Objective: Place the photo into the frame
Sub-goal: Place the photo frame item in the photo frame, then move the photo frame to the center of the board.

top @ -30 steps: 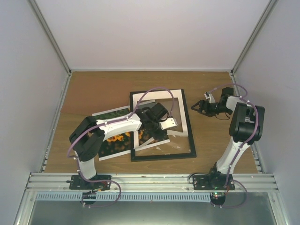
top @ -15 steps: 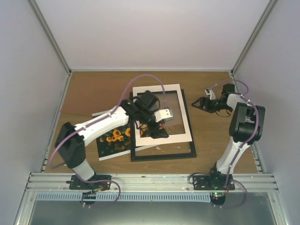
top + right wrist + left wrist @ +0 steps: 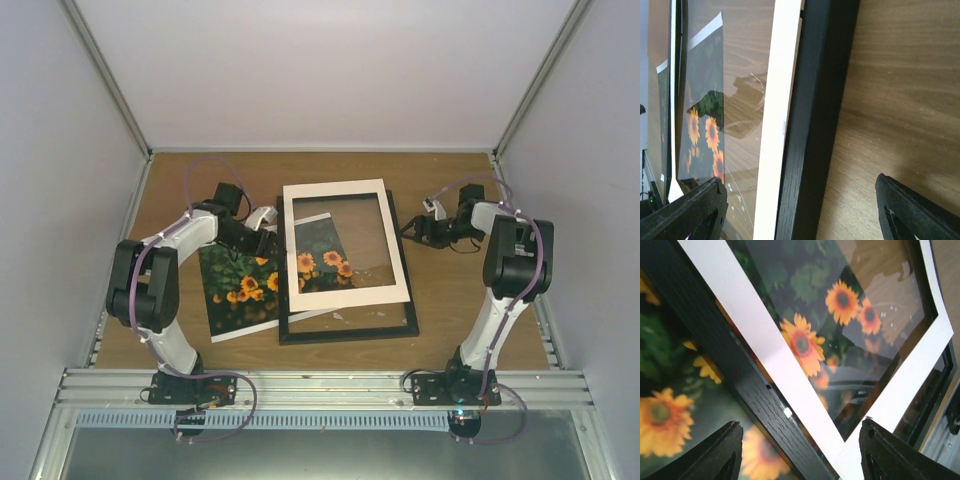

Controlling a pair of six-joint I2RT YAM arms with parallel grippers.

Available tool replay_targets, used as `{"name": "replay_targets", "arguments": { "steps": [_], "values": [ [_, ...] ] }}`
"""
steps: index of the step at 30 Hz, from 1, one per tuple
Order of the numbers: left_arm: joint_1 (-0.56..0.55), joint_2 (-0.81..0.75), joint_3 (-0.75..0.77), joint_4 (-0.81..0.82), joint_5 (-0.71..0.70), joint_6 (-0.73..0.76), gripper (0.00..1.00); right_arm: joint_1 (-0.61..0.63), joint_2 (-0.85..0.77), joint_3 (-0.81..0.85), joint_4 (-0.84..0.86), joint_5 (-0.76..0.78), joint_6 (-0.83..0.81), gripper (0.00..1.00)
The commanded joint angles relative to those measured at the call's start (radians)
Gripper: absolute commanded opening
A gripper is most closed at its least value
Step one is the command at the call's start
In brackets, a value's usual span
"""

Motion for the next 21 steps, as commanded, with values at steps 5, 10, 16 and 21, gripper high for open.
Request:
{"name": "replay_targets", "arguments": {
  "steps": [5, 10, 16, 21],
  "values": [
    [-0.005, 0.123, -0.03, 0.139, 0.09, -0.024, 0.6, 0.017, 0.067, -0.023, -0.022, -0.004, -0.008, 0.81],
    [-0.005, 0.231, 0.079, 0.175, 0.155, -0.037, 0.55, 0.022, 0.108, -0.001, -0.013, -0.076, -0.006, 0.8],
    [0.005, 0.339, 0.208, 0.203, 0.17, -0.053, 0.51, 0.038, 0.194, 0.128, 0.026, -0.13, 0.016, 0.78],
    [0.025, 0.388, 0.276, 0.212, 0.193, -0.082, 0.51, 0.056, 0.267, 0.24, 0.069, -0.148, 0.054, 0.76]
  ]
}}
